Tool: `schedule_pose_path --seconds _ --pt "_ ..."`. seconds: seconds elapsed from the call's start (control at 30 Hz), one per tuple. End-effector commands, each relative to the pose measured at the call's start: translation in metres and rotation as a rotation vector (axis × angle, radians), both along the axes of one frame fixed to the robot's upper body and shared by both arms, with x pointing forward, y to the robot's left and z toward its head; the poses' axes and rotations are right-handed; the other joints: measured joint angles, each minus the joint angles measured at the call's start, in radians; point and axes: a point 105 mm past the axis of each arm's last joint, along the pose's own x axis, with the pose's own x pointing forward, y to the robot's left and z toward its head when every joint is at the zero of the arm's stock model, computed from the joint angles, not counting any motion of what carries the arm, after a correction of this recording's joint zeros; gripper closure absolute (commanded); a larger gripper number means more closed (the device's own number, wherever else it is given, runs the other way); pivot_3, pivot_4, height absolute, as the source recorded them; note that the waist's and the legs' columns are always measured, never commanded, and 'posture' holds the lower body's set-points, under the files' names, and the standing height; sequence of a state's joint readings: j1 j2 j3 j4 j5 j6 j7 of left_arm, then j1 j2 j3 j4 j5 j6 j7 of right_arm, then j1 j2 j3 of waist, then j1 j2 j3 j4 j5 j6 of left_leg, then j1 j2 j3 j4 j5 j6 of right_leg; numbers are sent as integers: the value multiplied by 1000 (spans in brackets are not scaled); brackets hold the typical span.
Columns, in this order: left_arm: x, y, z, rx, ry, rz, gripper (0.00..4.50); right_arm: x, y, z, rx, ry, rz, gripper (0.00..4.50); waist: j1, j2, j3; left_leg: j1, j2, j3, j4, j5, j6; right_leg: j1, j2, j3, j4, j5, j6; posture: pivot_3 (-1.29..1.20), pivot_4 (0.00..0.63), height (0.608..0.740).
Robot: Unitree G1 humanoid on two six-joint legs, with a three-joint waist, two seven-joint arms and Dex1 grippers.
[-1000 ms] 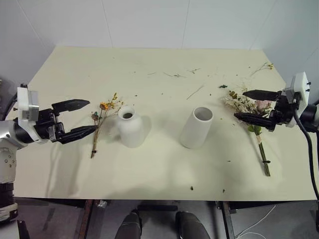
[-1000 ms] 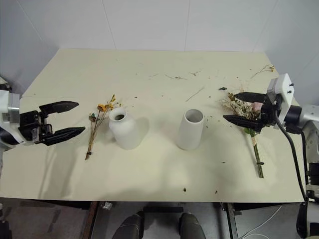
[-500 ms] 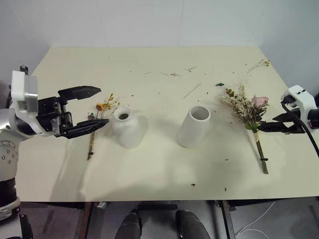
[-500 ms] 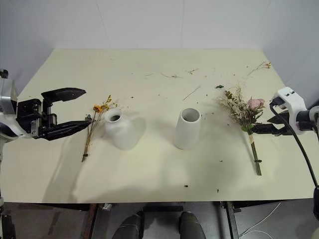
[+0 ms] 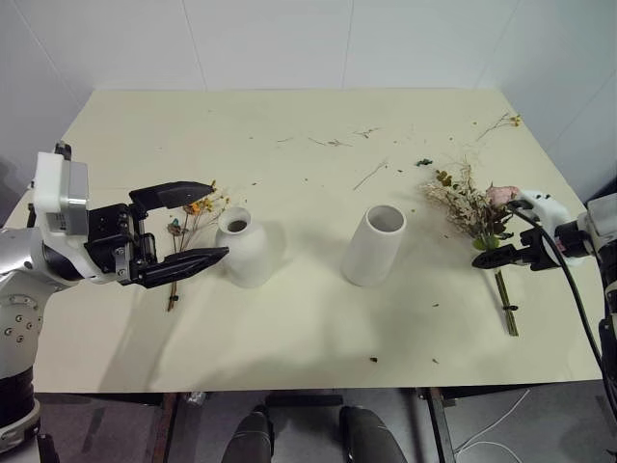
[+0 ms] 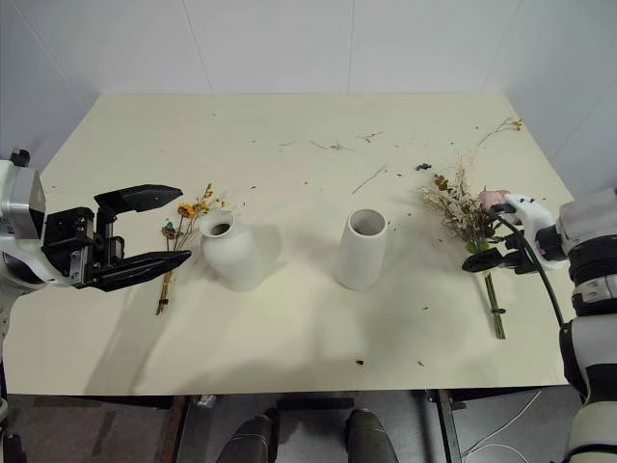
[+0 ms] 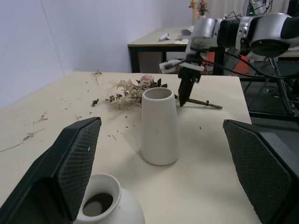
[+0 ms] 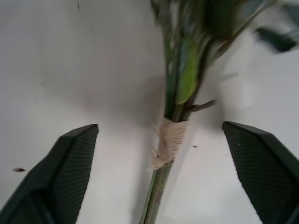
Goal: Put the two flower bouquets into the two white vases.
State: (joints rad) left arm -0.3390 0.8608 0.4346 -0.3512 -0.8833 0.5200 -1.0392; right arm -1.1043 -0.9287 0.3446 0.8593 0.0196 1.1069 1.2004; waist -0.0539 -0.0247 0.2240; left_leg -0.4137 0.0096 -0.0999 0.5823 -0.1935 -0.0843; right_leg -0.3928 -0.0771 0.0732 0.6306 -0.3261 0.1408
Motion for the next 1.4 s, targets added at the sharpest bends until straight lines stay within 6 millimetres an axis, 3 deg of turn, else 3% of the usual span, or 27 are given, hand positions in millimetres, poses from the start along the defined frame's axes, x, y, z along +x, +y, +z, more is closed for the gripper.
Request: schedule_pose_path --seconds 0.03,0.27,0.37,0.53,0.7,0.77,0.83,0.97,1.13,1.23,1.4 --pt "-10 -1 10 0 -52 -8 0 1 -5 -11 0 6 -16 1270 -1 -1 -1 1 0 0 0 0 0 1 0 0 0 0 0 0 150 740" --pt "-6 -2 13 1 -62 -14 0 10 8 -8 51 -46 26 3585 -6 -3 -2 3 1 1 4 -1 0 1 2 2 5 0 0 0 150 740" --pt "-2 -4 15 -2 -69 -20 0 15 13 3 103 -128 46 4492 -6 -3 -2 4 2 2 4 -1 0 1 4 5 7 0 0 0 150 740" --pt "9 -3 18 -4 -75 -25 0 24 14 26 179 -289 38 4499 -3 -3 -2 5 2 4 5 -1 0 1 4 8 8 1 0 0 150 740" --pt "24 0 17 -8 -63 -31 0 38 44 105 273 -837 182 4499 -7 -3 -2 5 2 6 6 -1 0 1 6 12 8 1 2 0 150 740" --pt "31 1 14 -13 -52 -32 0 31 62 147 389 -1087 187 4499 -10 -3 -2 5 3 7 5 -1 0 0 7 14 8 2 2 0 150 740" --pt "35 1 13 -15 -44 -39 0 18 75 176 522 -1223 199 4499 -8 -3 -2 5 4 7 5 -1 0 -1 8 14 9 2 2 0 150 740" --pt "43 0 12 -26 -40 -42 0 -14 107 208 712 -1354 333 4499 1 -3 -1 5 5 6 4 -1 0 -1 9 14 9 2 2 0 150 740" --pt "49 4 8 -40 -36 -11 0 -42 137 221 848 -1385 467 4499 0 -3 -1 4 5 6 5 -2 0 -1 9 14 9 2 2 0 150 740" --pt "50 6 5 -47 -31 6 0 -51 151 214 884 -1330 531 4499 0 -3 -2 5 5 6 5 -2 0 -1 9 14 10 1 2 0 150 740" --pt "49 12 3 -60 -25 34 0 -49 160 189 862 -1299 532 4499 0 -3 -2 5 5 6 6 -2 0 -1 9 14 11 1 1 0 150 740"
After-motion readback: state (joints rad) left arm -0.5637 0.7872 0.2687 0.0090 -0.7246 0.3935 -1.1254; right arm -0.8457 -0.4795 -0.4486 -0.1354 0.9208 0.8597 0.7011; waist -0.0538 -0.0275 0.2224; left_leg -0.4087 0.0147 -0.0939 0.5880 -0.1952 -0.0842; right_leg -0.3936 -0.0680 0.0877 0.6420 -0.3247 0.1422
